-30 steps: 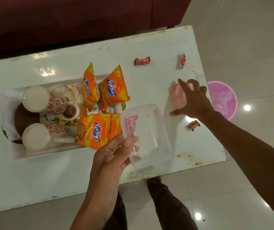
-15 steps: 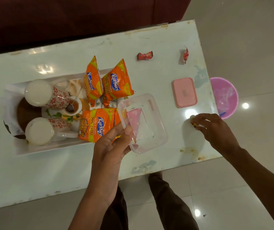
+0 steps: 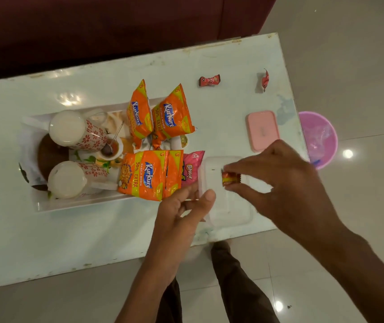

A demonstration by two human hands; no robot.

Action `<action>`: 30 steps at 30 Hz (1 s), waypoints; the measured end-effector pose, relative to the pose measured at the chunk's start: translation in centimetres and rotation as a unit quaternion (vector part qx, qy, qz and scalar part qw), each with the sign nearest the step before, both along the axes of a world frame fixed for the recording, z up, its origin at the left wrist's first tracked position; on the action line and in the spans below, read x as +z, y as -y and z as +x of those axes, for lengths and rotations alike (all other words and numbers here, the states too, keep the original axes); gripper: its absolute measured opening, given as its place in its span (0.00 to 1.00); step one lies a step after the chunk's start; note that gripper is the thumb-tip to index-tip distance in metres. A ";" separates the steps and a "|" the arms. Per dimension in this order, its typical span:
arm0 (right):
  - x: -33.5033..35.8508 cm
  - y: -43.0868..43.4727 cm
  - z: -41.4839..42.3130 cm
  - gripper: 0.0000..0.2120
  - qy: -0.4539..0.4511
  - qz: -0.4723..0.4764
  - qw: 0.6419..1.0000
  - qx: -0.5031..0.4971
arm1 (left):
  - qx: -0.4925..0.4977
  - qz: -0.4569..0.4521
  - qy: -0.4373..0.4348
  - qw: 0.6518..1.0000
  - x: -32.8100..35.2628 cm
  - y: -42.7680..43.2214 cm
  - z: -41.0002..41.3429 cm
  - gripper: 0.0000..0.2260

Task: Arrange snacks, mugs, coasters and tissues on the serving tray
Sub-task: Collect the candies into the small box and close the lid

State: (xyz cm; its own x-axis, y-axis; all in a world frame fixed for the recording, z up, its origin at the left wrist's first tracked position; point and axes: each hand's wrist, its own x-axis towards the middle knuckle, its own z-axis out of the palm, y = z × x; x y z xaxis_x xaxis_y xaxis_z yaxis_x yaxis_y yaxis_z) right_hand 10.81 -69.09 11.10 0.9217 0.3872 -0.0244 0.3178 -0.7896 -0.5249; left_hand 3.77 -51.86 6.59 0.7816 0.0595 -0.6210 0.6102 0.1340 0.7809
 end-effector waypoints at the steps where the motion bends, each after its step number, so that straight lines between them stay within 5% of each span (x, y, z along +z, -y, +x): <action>1: -0.4 -0.4 0.0 0.11 0.007 -0.041 0.999 0.019 | -0.002 0.003 -0.004 1.000 -0.1 0.2 0.0 0.13; 8: -2.7 -0.2 0.0 0.09 -0.027 -0.189 0.982 0.016 | -0.034 0.005 -0.034 0.999 -1.1 1.9 0.6 0.14; 11: -2.3 0.7 0.2 0.13 -0.031 -0.100 0.994 -0.012 | -0.043 -0.007 -0.049 0.998 -1.4 2.1 1.0 0.22; 14: -1.0 2.3 2.0 0.13 -0.057 0.043 0.990 -0.121 | -0.030 -0.027 -0.044 0.998 -1.3 1.9 1.7 0.19; 18: -2.7 5.0 7.6 0.06 -0.058 0.105 0.963 -0.242 | -0.011 -0.035 -0.034 0.999 -1.0 1.4 3.1 0.17; 30: -16.5 5.7 23.6 0.23 -0.153 -0.069 0.920 -0.353 | 0.046 -0.056 -0.030 0.997 -1.7 1.2 6.0 0.27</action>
State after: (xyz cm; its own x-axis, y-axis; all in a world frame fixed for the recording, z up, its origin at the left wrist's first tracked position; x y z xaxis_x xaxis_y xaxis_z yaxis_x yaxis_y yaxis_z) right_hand 34.44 -74.80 -5.39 0.8841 -0.3315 -0.3294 -0.4462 -0.8083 -0.3842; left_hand 9.78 -53.10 4.89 0.7378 0.0568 -0.6726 0.6357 0.2763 0.7207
